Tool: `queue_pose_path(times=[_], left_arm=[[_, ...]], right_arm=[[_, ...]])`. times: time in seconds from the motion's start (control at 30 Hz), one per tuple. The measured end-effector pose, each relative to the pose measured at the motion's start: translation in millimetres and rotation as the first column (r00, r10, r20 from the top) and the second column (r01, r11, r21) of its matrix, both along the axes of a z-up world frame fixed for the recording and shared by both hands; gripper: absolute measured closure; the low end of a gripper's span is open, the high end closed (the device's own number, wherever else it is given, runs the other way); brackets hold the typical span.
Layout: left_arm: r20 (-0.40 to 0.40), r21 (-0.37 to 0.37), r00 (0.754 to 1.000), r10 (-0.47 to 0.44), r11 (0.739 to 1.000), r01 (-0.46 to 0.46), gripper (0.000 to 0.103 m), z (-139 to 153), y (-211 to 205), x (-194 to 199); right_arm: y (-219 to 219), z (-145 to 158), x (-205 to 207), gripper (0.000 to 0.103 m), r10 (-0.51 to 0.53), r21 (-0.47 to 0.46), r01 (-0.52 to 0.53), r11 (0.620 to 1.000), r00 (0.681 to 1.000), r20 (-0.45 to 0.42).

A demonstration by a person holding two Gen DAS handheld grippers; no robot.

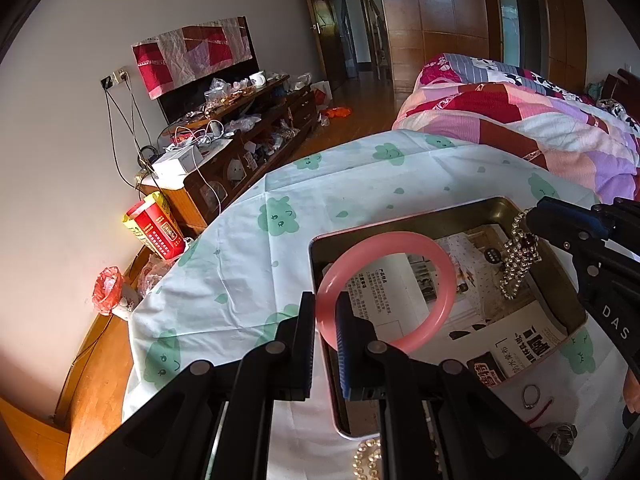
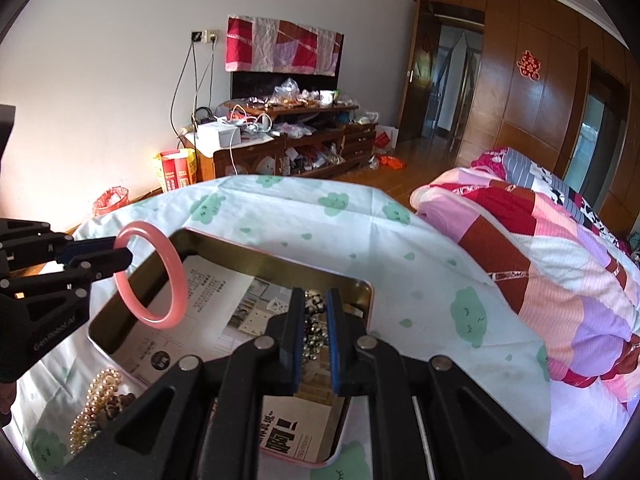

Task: Organize jewelry
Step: 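Lower the pink bangle and bead chain into the tin and open both grippers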

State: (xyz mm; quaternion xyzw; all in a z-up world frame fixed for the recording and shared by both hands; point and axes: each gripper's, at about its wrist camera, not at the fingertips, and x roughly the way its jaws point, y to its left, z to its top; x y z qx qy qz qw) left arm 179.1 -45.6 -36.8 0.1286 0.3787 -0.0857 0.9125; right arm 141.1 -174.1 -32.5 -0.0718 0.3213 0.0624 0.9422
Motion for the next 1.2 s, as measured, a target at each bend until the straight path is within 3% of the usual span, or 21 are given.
queue_pose_path(times=[0.43,0.47,0.5,0.57,0.6,0.63,0.7,1.0,1.2], left_arm=[[-0.014,0.021,1.000,-0.001,1.000,0.002,0.089,-8.6,-5.7,3.8],[-0.026,0.015,1.000,0.003,1.000,-0.002,0.079,-8.8,-4.9,4.0],[-0.033,0.006,0.999,0.012,1.000,-0.012,0.071,-8.0,-2.9,2.7],[-0.001,0.008,0.999,0.039,0.999,-0.039,0.037,-4.7,1.6,-2.3],[0.024,0.010,0.999,0.045,0.999,-0.046,0.034,-1.3,5.0,-7.9],[0.032,0.001,0.999,0.041,0.999,-0.041,0.034,0.1,8.5,-11.3],[0.030,-0.025,0.999,0.042,0.999,-0.042,0.034,3.2,19.7,-20.8],[-0.002,-0.034,0.992,0.124,0.992,-0.124,0.034,-16.2,55.4,-73.3],[-0.035,-0.063,0.993,0.111,0.992,-0.113,0.034,-27.2,54.4,-109.4]], right_arm=[[-2.6,-10.7,4.8,0.090,0.001,-0.004,-0.001,1.000,1.000,-0.018],[-2.3,-12.5,4.6,0.088,0.004,-0.005,-0.004,1.000,1.000,-0.020],[-2.8,-13.7,4.1,0.078,0.003,-0.005,-0.003,1.000,1.000,-0.020],[-6.6,-15.3,1.7,0.066,-0.009,0.011,0.009,1.000,1.000,-0.024],[-7.7,-16.3,0.1,0.060,-0.016,0.016,0.017,1.000,1.000,-0.026],[-9.6,-16.7,-2.5,0.051,-0.024,0.022,0.025,0.999,0.999,-0.028],[-14.6,-16.7,-10.7,0.046,-0.034,0.031,0.034,0.999,0.999,-0.023],[-22.7,-19.5,-58.3,0.041,-0.048,0.029,0.048,0.998,0.999,-0.016],[-19.4,-30.6,-87.3,0.041,-0.028,0.030,0.029,0.999,0.999,-0.042]])
